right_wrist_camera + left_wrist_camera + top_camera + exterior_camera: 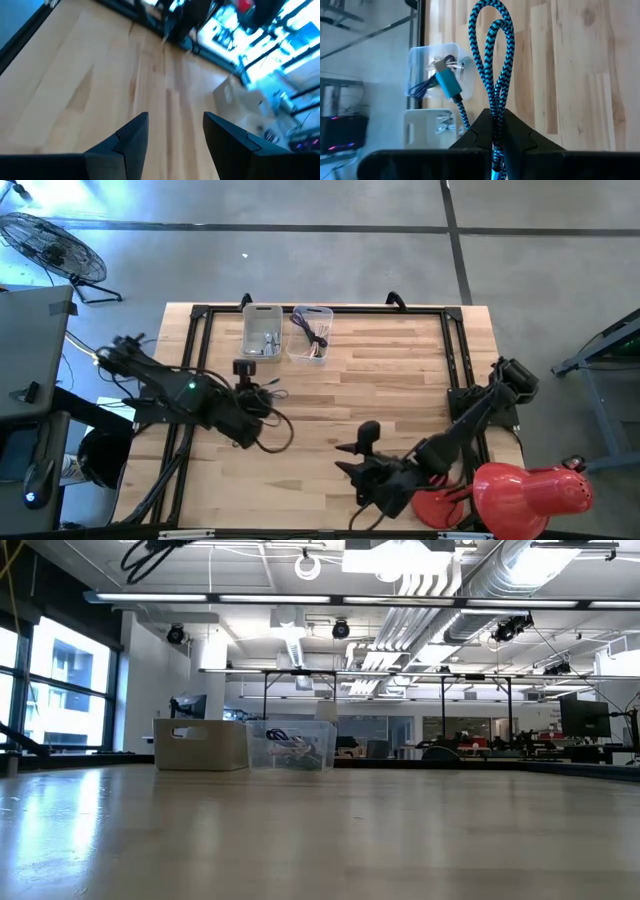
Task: Pick & Place USB Port
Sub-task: Put the striped light blue charger cable into the transparent bin
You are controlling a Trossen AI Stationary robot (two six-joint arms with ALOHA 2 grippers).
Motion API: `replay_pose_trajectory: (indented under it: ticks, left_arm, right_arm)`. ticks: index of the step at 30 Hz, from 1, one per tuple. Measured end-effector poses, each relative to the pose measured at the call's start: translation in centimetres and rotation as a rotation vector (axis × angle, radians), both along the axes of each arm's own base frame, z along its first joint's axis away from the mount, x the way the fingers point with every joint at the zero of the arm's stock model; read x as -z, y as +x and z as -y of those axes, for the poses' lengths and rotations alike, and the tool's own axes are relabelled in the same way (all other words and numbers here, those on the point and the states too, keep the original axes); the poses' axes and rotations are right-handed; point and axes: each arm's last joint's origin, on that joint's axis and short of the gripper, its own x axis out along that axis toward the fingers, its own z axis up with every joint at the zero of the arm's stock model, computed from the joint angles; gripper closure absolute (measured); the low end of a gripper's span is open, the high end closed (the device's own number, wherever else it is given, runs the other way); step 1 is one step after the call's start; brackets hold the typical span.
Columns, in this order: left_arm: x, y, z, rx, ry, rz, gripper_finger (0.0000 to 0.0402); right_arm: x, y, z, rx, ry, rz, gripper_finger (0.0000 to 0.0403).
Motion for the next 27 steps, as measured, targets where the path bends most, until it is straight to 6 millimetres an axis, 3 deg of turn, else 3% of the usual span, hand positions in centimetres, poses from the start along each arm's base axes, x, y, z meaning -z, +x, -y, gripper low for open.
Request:
replay_pose_trajectory:
  ticks: [6,17,21,27]
  left_arm:
    - [3.3,-3.2,-1.7,0.099,-0.096,0.22,0.0391]
    - [8.3,-7.2,-2.9,0.617,-0.261,0.883,0.0391]
    - [9.1,-7.2,-3.8,0.749,-0.219,1.016,0.0391]
    - [9.9,-5.4,-5.1,0.955,-0.195,1.092,0.0391]
  right_arm:
    - [-0.8,1.7,1.1,-0.058,-0.035,0.039,0.0222]
    - [-2.0,5.1,4.6,-0.192,0.02,0.102,0.0222]
    - [-2.1,6.0,6.3,-0.158,0.028,0.116,0.0222]
    - [-1.9,7.3,8.8,-0.117,-0.01,0.109,0.0222]
